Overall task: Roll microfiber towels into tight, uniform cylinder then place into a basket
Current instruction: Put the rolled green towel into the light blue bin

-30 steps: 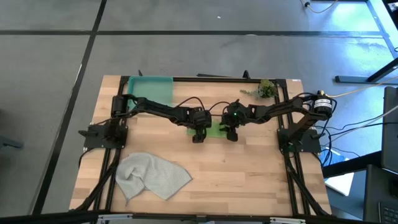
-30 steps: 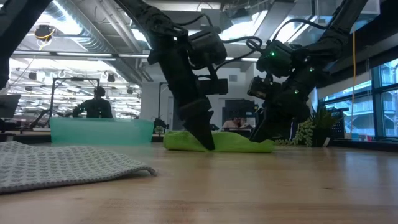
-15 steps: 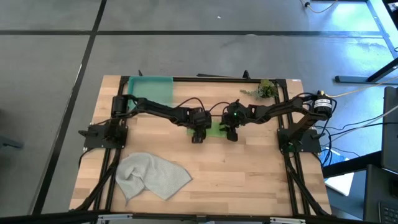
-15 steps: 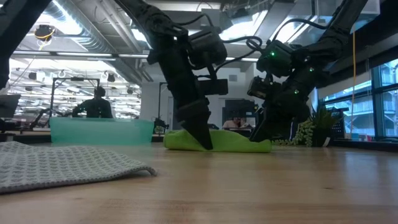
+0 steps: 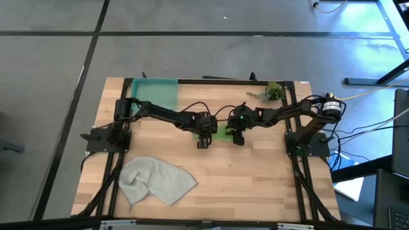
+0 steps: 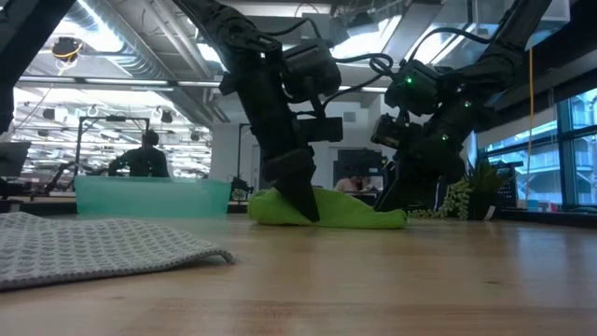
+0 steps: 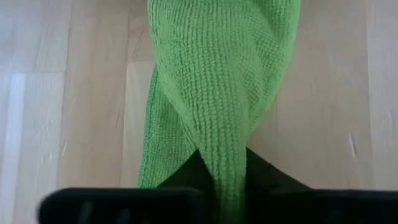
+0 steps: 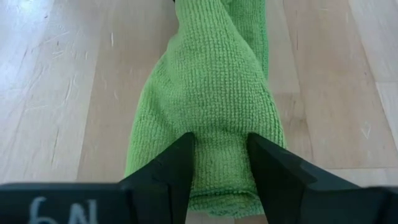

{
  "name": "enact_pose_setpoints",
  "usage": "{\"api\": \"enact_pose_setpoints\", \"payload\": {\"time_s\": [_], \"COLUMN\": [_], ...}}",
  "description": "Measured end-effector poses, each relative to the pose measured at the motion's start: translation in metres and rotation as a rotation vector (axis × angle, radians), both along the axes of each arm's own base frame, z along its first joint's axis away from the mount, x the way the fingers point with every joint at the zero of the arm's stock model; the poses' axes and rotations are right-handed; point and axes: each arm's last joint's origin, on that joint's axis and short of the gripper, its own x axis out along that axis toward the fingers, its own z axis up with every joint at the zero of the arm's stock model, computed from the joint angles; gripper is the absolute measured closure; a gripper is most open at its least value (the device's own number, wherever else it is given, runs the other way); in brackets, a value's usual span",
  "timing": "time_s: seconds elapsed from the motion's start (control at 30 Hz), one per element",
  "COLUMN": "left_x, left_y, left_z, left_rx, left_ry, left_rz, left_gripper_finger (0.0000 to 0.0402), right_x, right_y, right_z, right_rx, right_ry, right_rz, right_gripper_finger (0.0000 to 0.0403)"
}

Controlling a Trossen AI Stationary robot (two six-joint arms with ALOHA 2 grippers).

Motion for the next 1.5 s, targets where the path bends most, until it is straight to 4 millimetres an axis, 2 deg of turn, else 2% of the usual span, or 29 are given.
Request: {"api": "enact_pose_setpoints", "payload": {"time_s": [0.1, 0.7, 0.93, 1.23, 1.4, 1.5], "left_x": [0.0, 0.0, 0.0, -0.004, -0.005, -0.007], "left_y": [0.0, 0.0, 0.0, -0.001, 0.0, 0.0], "left_z": [0.0, 0.0, 0.0, 0.001, 0.001, 0.008], "left_rx": [-0.001, -0.016, -0.018, -0.027, -0.028, -0.029], "left_ry": [0.0, -0.005, -0.005, 0.025, 0.034, 0.028], "left_rz": [0.001, 0.025, 0.029, 0.046, 0.05, 0.052], "left_gripper_finger": [0.0389, 0.039, 0.039, 0.039, 0.039, 0.039], "right_x": [0.0, 0.0, 0.002, 0.005, -0.004, -0.012], "right_y": [0.0, 0.001, 0.0, 0.0, 0.002, 0.004], "right_z": [0.0, 0.0, 0.003, 0.024, 0.046, 0.061], "right_rx": [0.0, 0.095, 0.08, 0.093, 0.075, 0.06], "right_ry": [0.0, -0.006, -0.003, 0.048, 0.02, -0.006], "right_rz": [0.0, -0.055, -0.071, -0.029, -0.033, -0.042], "right_gripper_finger": [0.0249, 0.0247, 0.0208, 0.0194, 0.0192, 0.0194]}}
